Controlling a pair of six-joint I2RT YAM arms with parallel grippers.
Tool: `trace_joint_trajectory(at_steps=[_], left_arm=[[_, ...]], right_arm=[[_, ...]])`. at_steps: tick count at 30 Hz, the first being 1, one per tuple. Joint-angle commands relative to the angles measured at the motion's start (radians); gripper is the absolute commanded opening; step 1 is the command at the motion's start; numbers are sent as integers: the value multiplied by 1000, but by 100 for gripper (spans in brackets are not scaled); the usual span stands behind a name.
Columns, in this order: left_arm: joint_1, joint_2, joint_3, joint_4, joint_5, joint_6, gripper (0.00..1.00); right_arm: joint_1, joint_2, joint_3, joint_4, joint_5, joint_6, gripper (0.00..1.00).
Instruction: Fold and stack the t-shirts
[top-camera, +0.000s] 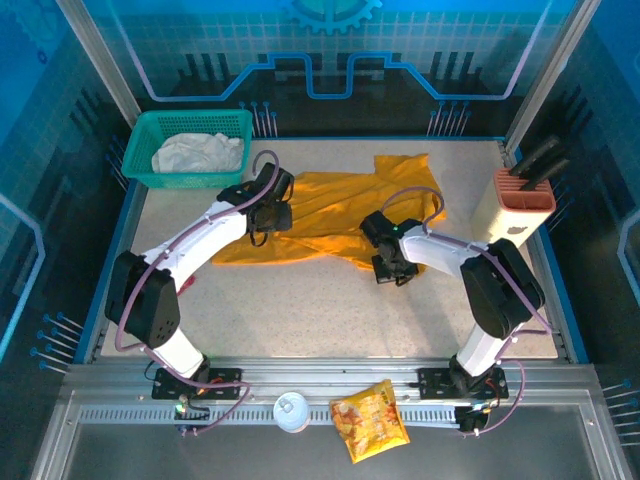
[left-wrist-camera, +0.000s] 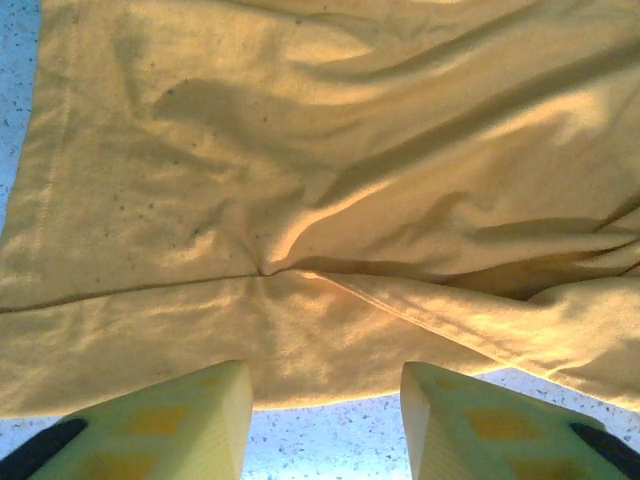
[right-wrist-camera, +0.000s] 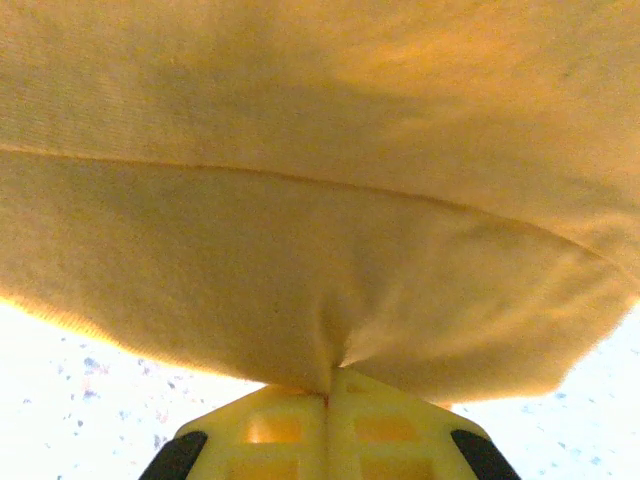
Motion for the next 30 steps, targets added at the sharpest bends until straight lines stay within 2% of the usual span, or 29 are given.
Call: trace_joint_trajectory(at_steps=[1,6,10,15,18,24,30], left_arm=[[-4,-28,6,-45,22,21,39],[-5,-23,26,-94,33,40,35],[-8,-33,21,-111,23,45,35],[-19,-54,13,-127,23,48,36],[-41,-63,12,-144,27,48,41],[-149,-50,4,-147,56,25,48],[-285,43,16,-56,166,-64,49]], right_arm=[[10,-57,86,-114,6,-81,0],[-28,25,249,-257,-98,-258,0],[-72,168,395,-334,-97,-366,0],[-134,318,569,-341,-82,-410,0],[-161,400,673,-351,-79,-427,0],[-200,511,790,-360,-91,-435,0],[-215,504,768,-325,-128,-384,25]])
